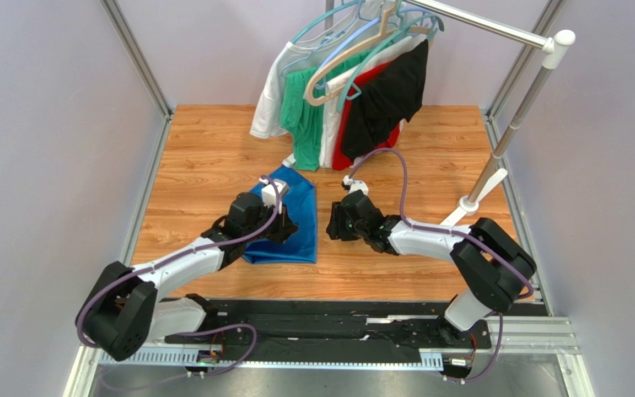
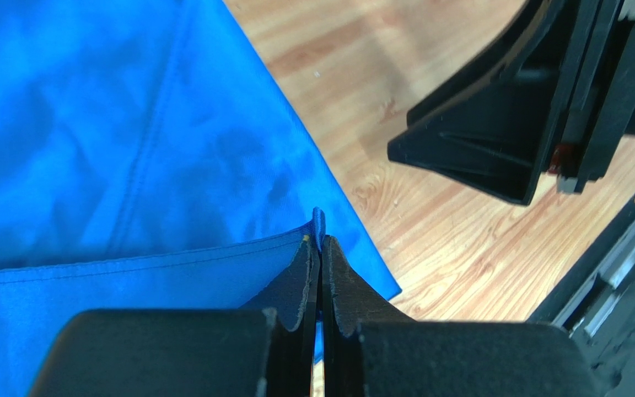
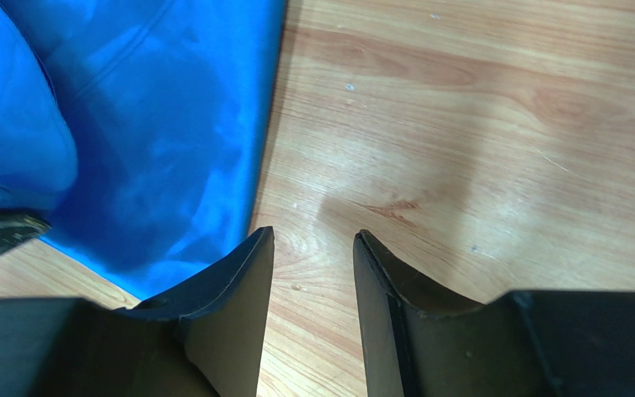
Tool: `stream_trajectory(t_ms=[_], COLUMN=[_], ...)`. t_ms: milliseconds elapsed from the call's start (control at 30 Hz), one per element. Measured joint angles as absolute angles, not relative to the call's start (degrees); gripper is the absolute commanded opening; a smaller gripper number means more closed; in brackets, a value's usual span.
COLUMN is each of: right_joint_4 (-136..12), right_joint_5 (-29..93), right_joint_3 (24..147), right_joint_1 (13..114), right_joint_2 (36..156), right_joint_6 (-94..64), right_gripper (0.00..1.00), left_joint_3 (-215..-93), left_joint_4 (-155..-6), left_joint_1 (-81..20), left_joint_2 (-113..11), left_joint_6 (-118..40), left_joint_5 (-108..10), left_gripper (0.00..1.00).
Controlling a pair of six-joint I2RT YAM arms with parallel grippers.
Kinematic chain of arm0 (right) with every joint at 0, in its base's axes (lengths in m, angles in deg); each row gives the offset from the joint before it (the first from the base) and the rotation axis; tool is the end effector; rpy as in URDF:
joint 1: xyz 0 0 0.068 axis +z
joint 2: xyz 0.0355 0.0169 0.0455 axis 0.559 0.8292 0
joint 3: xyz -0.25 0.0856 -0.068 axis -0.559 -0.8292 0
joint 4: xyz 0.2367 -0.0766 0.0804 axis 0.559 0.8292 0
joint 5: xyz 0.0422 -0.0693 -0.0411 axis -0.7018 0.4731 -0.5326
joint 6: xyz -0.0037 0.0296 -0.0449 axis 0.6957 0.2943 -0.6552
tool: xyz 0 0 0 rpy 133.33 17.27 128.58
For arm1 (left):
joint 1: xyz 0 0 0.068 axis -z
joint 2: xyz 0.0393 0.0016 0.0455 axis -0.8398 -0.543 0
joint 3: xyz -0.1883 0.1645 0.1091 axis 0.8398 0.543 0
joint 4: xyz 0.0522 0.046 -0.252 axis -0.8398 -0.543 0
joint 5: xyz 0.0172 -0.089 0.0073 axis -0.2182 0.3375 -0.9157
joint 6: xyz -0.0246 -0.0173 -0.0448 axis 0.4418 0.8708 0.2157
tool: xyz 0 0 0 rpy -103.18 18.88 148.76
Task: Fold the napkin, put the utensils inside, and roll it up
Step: Fold the napkin
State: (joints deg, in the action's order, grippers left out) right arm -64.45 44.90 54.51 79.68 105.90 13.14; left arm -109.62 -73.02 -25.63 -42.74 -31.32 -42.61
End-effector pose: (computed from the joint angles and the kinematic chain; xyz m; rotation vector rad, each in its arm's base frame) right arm 0.2220 0.2224 0.1638 -0.1798 2.4141 0.5609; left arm 0.1992 -0.1328 0.1943 0.3995 2.1383 -0.7929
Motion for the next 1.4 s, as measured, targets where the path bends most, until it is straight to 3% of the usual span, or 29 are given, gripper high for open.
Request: stream_trajectory(t_ms=[500, 1400], right_joint_4=[-63.29, -63.27], right_joint_5=[45.86, 45.62], right_joint_3=[53.03, 53.03], right_joint_1=[79.66, 79.66], right_joint_2=[105.13, 105.13], right_joint_6=[14.95, 16.04], right_gripper=[0.44, 0.44], left_joint_3=[-112.46, -112.81], left_joint_4=[-74.0, -76.17], left_joint_1=[-16.12, -8.04], left_joint_2=[-49.85, -54.48], left_joint_6=[-38.07, -40.65], left_joint_5=[-44.25, -52.79], left_gripper=[0.0, 0.0])
